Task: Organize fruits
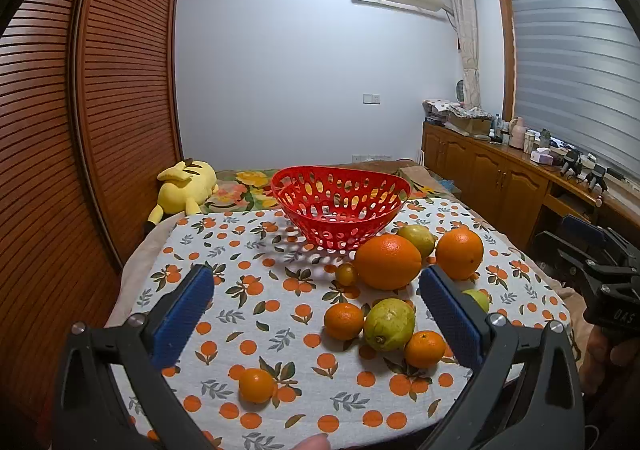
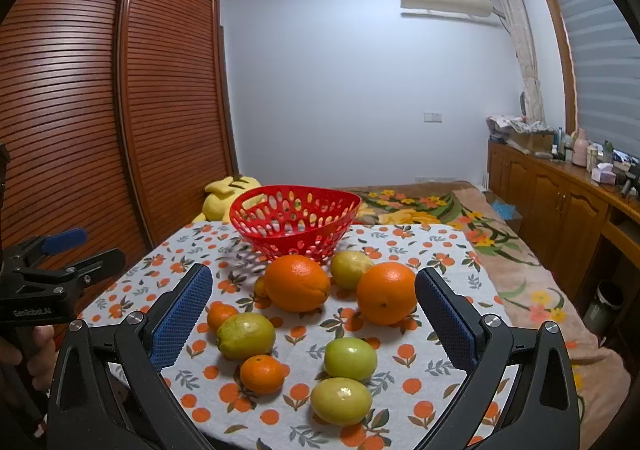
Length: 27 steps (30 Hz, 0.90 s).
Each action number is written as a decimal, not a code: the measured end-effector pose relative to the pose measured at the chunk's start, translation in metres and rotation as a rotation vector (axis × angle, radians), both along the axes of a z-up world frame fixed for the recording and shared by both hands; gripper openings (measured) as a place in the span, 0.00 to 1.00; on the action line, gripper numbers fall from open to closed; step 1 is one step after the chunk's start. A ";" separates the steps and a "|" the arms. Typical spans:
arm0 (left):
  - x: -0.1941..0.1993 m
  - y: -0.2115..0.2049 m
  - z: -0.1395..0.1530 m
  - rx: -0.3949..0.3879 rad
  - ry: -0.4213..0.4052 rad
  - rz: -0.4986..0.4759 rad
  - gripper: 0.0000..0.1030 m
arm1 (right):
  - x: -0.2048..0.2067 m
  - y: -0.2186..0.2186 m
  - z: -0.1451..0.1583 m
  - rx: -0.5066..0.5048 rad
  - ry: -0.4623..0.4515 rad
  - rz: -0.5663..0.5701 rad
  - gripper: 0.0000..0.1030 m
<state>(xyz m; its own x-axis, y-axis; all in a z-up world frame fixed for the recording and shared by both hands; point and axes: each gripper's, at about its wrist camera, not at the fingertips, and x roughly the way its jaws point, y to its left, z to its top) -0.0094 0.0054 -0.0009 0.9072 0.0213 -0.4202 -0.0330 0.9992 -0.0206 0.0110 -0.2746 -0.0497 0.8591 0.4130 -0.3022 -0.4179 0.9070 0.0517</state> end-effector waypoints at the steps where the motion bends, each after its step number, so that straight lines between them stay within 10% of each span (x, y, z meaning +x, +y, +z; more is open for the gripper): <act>1: 0.000 0.000 0.000 0.001 -0.001 0.000 1.00 | -0.001 0.001 0.000 0.001 0.001 0.001 1.00; 27: -0.007 -0.004 0.011 0.013 -0.025 -0.004 1.00 | -0.002 0.001 -0.001 -0.003 0.001 0.004 1.00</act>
<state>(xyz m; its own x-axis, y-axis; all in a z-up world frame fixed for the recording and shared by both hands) -0.0166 0.0010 0.0097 0.9176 0.0231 -0.3968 -0.0289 0.9995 -0.0086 0.0092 -0.2732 -0.0509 0.8573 0.4154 -0.3041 -0.4212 0.9056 0.0497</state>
